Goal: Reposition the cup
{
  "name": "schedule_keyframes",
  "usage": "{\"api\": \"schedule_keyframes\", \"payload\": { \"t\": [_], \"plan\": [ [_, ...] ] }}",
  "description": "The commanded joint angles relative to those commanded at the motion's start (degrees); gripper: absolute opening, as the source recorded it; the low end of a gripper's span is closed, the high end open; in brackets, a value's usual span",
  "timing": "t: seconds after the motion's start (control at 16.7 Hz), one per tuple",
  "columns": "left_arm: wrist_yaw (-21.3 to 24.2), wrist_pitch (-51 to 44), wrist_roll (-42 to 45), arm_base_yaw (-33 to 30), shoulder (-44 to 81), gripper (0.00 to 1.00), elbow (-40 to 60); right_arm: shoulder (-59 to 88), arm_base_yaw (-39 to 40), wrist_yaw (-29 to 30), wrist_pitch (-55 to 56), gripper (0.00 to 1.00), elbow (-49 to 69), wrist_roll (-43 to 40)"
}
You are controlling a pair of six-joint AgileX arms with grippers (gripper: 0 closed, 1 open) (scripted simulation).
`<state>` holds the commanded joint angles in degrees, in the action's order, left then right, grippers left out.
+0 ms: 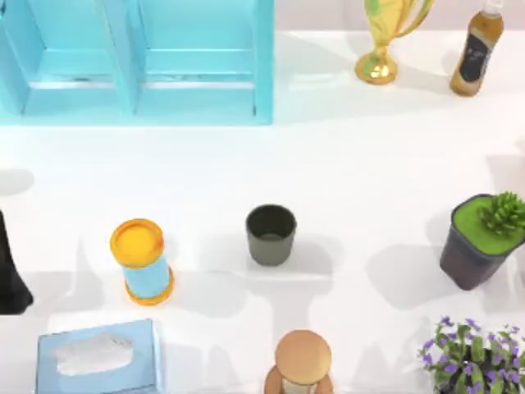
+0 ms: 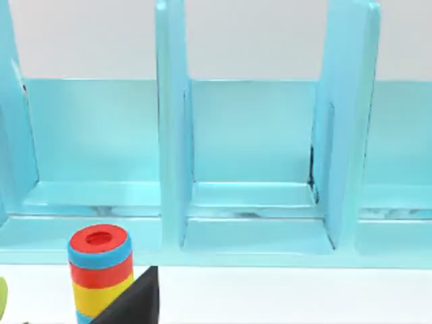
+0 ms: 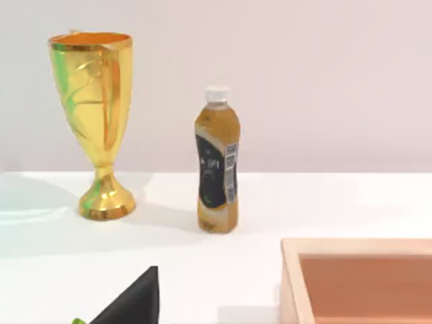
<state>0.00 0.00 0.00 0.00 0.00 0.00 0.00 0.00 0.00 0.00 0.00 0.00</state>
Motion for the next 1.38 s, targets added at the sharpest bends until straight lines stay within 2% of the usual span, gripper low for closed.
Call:
{"api": "schedule_keyframes", "payload": {
  "t": [0.3,0.54,0.84,1.38],
  "plan": [
    [0.62,-2.28,-1.24,-1.57,3.14,1.00,3.32,0.00,0.00,0.00,0.00,1.00,0.00,0.00],
    [2.42,-10.22,-5.39,-6.91,14.58,1.00,15.09,0.00,0.00,0.00,0.00,1.00,0.00,0.00],
    [4.57,-25.57,-13.01,-16.37,37.70,1.00,38.35,0.00,0.00,0.00,0.00,1.00,0.00,0.00],
    [4.78,-59.38,-29.08,-33.15,90.57,1.00,90.05,0.00,0.00,0.00,0.00,1.00,0.00,0.00]
  ]
}}
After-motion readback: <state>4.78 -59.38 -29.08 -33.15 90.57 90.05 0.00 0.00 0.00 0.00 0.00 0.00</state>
